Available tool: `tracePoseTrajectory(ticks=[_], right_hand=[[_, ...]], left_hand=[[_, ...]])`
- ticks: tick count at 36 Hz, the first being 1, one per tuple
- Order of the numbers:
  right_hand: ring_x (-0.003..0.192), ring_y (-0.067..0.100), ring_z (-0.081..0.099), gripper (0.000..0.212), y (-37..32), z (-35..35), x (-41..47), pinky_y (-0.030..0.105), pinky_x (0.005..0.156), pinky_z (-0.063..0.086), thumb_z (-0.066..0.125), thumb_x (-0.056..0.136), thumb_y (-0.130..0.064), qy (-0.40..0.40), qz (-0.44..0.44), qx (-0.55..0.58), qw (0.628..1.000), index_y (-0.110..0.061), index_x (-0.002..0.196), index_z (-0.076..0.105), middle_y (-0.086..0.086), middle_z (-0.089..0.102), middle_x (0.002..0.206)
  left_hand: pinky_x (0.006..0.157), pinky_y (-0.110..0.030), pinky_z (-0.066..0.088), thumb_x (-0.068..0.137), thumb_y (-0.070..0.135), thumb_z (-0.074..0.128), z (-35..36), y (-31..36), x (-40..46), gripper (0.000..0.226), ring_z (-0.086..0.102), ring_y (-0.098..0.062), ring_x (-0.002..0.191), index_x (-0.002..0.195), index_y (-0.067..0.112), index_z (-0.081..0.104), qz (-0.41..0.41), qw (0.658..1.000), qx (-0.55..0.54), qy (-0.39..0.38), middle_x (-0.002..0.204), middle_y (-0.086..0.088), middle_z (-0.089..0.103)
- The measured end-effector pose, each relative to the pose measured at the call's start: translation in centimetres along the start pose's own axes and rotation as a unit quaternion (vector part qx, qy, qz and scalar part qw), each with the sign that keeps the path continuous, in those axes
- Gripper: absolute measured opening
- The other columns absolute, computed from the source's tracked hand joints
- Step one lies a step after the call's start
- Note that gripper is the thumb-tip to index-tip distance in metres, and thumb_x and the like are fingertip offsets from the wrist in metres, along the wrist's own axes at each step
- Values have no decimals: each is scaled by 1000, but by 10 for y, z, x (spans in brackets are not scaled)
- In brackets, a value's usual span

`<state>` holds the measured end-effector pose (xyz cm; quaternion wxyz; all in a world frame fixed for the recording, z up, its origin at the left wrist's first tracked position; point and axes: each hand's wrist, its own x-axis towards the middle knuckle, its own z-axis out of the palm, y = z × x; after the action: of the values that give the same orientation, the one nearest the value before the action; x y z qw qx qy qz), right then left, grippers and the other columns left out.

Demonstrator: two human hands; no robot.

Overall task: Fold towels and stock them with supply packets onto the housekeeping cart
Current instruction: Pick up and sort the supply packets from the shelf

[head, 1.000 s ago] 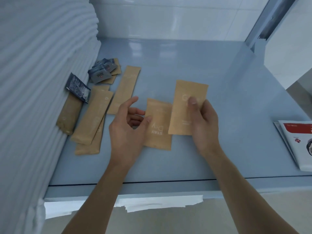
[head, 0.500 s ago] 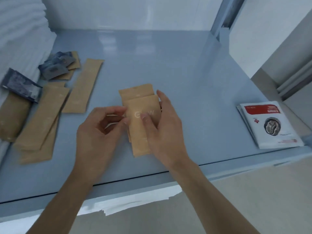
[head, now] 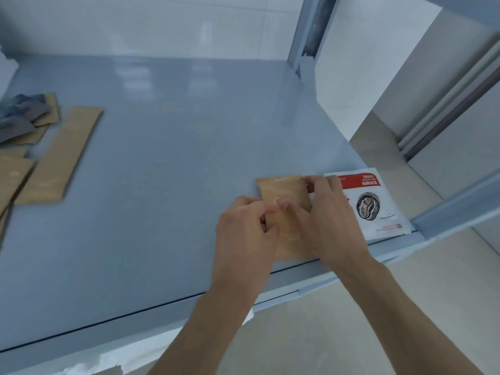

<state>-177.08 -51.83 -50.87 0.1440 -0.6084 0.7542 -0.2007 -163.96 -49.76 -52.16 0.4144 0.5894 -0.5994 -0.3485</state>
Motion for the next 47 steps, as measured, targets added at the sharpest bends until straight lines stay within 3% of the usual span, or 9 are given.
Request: tracePoseTrajectory(ticks=[12, 18, 23, 28, 33, 37, 41, 43, 47], right_hand=[[128, 24, 41, 72, -4, -9, -1, 39, 92, 44, 59, 91, -53, 35, -7, -103, 994, -15, 149, 37, 6, 47, 133], [116, 26, 48, 41, -32, -2, -1, 35, 90, 41, 60, 91, -25, 85, -90, -43, 991, -13, 130, 56, 7, 51, 125], [115, 17, 50, 37, -82, 32, -4, 22, 83, 36, 58, 92, -24, 17, -142, 28, 989, -19, 128, 57, -3, 50, 123], [112, 14, 54, 39, -134, 73, -18, 25, 82, 42, 56, 94, -25, -54, -192, 64, 978, -20, 132, 53, -7, 43, 129], [120, 12, 49, 48, -180, 108, -35, 17, 86, 37, 59, 91, -16, -76, -275, 90, 954, -20, 138, 49, -9, 39, 139], [141, 11, 26, 56, -211, 127, -41, 22, 107, 32, 61, 92, -20, -97, -365, 76, 923, -22, 145, 42, -9, 29, 156], [148, 11, 17, 59, -232, 142, -41, 30, 119, 19, 54, 97, -24, -126, -441, 33, 888, -24, 152, 33, -10, 26, 160], [145, 12, 24, 54, -233, 147, -41, 31, 117, 17, 51, 98, -26, -108, -437, 10, 893, -22, 150, 38, -9, 36, 155], [121, 26, 52, 39, -222, 150, -42, 42, 98, 37, 65, 90, -18, -21, -386, -1, 922, -13, 128, 62, 2, 60, 126]], left_hand=[[69, -18, 42, 87, 12, 70, 6, 6, -3, 14, 58, -12, 69, 97, 20, 77, 40, 996, 75, 20, 91, 6, 63], [76, -18, 48, 92, 19, 65, -32, -8, 4, 14, 62, -2, 68, 100, 24, 75, -5, 996, 49, 76, 100, 12, 63], [76, -2, 38, 89, 8, 64, -94, -35, 15, 19, 59, 0, 76, 100, 23, 71, -16, 985, 90, 143, 100, 12, 60], [84, -23, 46, 81, -3, 69, -164, -71, 13, 21, 56, -20, 100, 98, 9, 70, 43, 934, 280, 218, 103, -4, 60], [99, -47, 42, 78, 6, 73, -215, -101, 5, 34, 50, -37, 119, 111, 5, 65, -35, 885, 403, 230, 126, -18, 55], [101, -44, 39, 89, 27, 66, -230, -114, -6, 42, 45, -34, 124, 126, 10, 57, -97, 888, 397, 209, 140, -15, 47], [89, -46, 49, 83, 11, 74, -226, -125, -13, 37, 57, -38, 111, 118, 6, 66, -41, 903, 365, 222, 125, -18, 59], [88, -43, 53, 77, 2, 78, -224, -128, -12, 40, 63, -37, 108, 116, 3, 69, 1, 908, 342, 241, 119, -17, 65], [95, -45, 54, 79, 13, 82, -225, -135, -10, 35, 64, -31, 109, 112, 4, 71, 61, 912, 315, 254, 115, -12, 70]])
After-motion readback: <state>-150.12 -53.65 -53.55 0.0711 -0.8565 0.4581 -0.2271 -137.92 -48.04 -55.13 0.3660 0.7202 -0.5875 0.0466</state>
